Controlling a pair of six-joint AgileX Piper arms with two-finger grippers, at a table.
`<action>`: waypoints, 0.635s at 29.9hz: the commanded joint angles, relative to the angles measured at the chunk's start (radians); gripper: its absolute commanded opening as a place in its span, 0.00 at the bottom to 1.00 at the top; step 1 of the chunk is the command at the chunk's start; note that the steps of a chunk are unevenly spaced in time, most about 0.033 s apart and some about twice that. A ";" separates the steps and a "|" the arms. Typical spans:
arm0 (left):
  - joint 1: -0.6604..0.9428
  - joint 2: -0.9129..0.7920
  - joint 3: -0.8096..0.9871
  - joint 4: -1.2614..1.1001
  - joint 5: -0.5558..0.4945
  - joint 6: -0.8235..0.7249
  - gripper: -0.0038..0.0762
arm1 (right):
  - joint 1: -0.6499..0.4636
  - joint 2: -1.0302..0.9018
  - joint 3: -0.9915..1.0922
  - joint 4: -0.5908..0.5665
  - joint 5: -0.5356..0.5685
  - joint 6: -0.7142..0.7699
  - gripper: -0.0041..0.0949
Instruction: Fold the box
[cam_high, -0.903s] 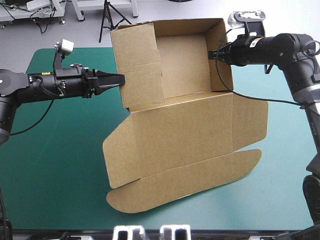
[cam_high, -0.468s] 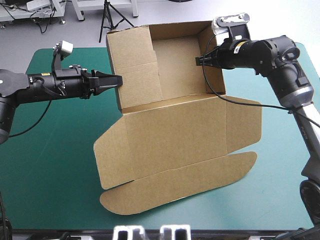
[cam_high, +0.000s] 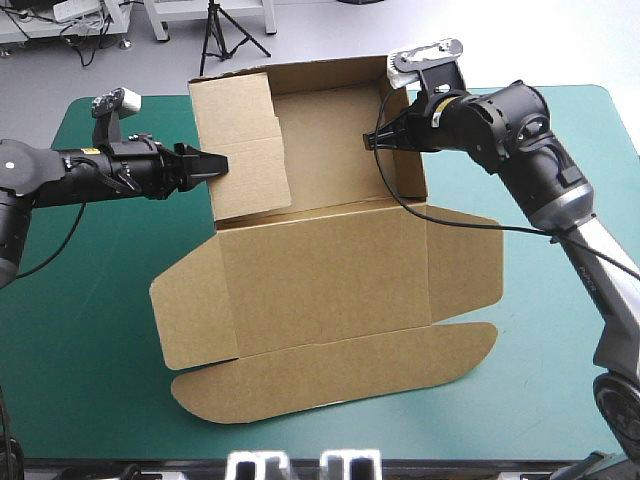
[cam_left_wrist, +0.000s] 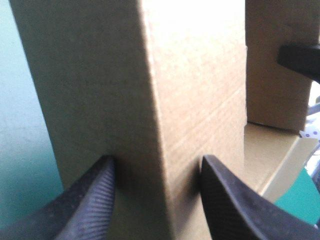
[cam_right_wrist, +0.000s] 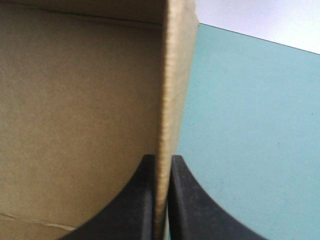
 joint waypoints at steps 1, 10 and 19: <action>-0.007 -0.030 -0.030 -0.032 -0.104 -0.025 0.48 | 0.060 -0.042 -0.029 0.084 -0.050 -0.009 0.03; -0.055 -0.030 -0.030 0.139 -0.220 -0.060 0.10 | 0.165 -0.042 -0.029 0.069 -0.051 0.045 0.03; -0.185 -0.032 -0.030 0.307 -0.212 -0.107 0.04 | 0.167 -0.042 -0.029 0.025 0.020 0.140 0.03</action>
